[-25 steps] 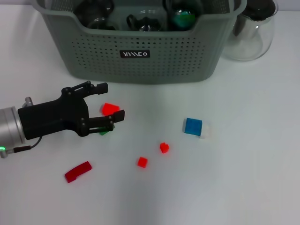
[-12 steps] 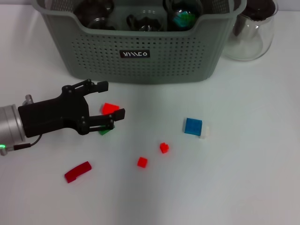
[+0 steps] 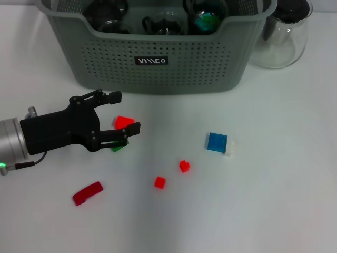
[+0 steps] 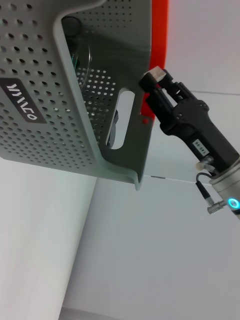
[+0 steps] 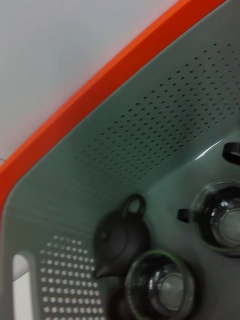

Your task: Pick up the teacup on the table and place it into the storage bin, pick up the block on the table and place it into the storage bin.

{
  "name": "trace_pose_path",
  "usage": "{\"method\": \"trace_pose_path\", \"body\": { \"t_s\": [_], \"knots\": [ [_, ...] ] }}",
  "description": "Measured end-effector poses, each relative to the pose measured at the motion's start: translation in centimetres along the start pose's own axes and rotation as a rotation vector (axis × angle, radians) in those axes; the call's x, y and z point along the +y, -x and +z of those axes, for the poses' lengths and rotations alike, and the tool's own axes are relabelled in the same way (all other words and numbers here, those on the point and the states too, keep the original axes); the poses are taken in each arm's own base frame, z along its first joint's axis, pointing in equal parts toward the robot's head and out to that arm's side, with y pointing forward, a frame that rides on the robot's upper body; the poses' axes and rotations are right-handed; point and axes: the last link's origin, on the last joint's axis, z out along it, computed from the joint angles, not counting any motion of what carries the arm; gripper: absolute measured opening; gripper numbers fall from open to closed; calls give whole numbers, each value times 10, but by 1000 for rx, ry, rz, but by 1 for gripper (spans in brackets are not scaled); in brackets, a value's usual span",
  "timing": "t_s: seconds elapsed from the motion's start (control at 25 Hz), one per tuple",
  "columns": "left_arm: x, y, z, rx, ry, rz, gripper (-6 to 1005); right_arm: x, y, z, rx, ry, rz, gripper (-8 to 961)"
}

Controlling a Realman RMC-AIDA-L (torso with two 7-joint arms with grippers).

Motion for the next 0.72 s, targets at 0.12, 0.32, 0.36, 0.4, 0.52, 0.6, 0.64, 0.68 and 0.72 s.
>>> {"method": "trace_pose_path", "body": {
  "t_s": [0.12,0.32,0.36,0.4,0.52,0.6,0.64,0.68,0.72],
  "knots": [
    [0,0,0,0,-1,0,887,1,-2,2,21,-14,-19,555],
    [0,0,0,-1,-3,-1,887,1,-2,2,28,-22,-28,594],
    [0,1,-1,-1,-3,-1,888,1,-2,2,27,-23,-29,602],
    [0,1,-1,0,-3,-2,888,1,-3,2,27,-24,-29,610],
    [0,1,-1,0,-4,-5,888,1,-2,2,25,-27,-33,634],
    [0,1,-1,0,-3,-7,888,0,0,-1,15,-28,-37,684],
    [1,1,-1,2,-3,-7,888,1,3,-4,3,-24,-38,708],
    [1,1,-1,3,-2,-8,888,1,6,-8,-15,-21,-39,733],
    [1,1,-2,5,0,-8,888,2,10,-14,-39,-6,-37,758]
  ]
}}
